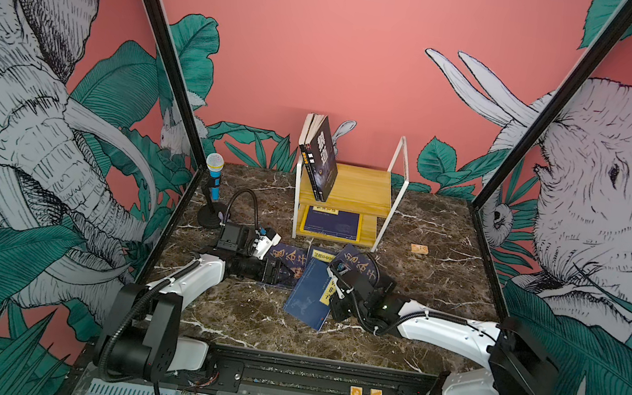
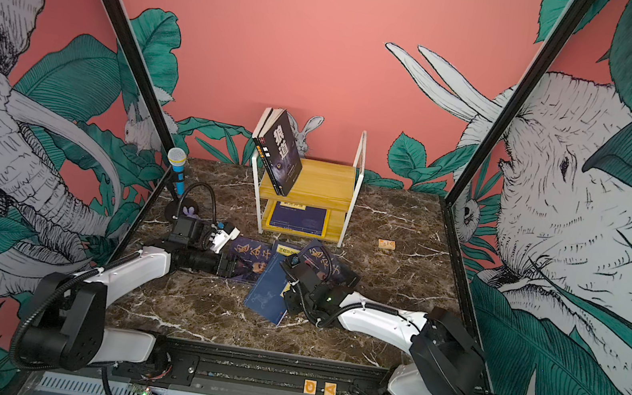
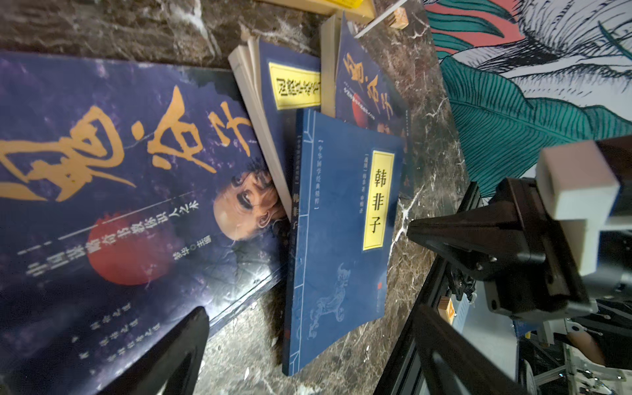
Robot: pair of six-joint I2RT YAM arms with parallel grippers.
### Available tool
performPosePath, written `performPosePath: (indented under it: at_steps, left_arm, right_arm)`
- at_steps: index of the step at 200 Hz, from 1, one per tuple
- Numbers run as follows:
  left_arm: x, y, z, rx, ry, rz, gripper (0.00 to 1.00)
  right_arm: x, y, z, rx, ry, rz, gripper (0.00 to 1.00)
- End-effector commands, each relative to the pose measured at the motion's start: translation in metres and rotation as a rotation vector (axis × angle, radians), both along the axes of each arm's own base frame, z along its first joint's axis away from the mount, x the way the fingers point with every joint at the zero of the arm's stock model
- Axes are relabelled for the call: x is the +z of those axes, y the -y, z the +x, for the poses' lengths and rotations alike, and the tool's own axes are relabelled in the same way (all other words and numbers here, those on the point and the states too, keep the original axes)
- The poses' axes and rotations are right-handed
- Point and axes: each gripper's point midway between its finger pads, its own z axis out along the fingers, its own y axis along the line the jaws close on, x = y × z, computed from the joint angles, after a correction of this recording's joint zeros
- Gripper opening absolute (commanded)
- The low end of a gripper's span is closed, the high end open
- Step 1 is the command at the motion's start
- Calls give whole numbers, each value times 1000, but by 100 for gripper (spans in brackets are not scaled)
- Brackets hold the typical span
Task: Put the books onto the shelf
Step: 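Open the right gripper and move it back to the blue book pile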
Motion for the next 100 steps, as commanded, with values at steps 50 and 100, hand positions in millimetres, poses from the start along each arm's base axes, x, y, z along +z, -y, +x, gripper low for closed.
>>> performPosePath:
  at_steps: [50,100]
  left_arm:
    - [0,13,19,5,-68,-3,86]
    - [-8,21,22,7,-135,16,83]
  right_arm:
    - [-15,2,8,-41,28,-16,0]
    - [-29,3,8,-49,19,-28,0]
